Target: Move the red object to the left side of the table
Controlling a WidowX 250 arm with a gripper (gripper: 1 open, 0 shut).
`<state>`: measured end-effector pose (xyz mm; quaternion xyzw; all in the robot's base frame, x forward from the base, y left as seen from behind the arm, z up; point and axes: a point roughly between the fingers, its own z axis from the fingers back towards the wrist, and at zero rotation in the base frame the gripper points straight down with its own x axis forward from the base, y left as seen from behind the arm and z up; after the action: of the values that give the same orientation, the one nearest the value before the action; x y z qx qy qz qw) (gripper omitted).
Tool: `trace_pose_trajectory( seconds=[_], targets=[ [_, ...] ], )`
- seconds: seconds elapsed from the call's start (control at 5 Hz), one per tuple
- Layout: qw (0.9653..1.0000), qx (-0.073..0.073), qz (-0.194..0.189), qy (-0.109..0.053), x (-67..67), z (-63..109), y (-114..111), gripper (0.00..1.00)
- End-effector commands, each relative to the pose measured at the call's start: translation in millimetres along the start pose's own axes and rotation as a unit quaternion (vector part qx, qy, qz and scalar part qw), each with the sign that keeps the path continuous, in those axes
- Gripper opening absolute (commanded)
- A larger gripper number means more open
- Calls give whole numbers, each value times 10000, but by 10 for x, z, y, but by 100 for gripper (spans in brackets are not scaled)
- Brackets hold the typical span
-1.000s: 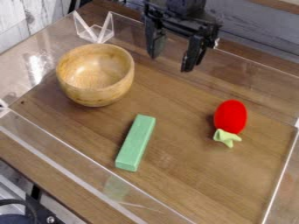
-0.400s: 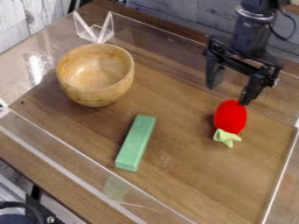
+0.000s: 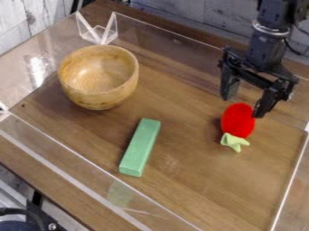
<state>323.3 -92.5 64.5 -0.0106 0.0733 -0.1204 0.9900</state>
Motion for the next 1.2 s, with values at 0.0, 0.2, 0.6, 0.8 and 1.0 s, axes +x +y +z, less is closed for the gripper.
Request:
trace_pose_trajectory(
  seconds=[0.0, 0.2, 0.6, 0.8, 1.0],
  targets=[
    [9988, 98, -466, -144, -21, 33, 15, 100],
    [9959, 205, -872, -122, -99, -4, -42, 100],
    [9948, 391, -932, -150, -156, 34, -272, 100],
    [9905, 546, -1258, -50, -107, 18, -316, 100],
    [9852, 645, -1588, -6, -31, -52, -314, 100]
  ],
)
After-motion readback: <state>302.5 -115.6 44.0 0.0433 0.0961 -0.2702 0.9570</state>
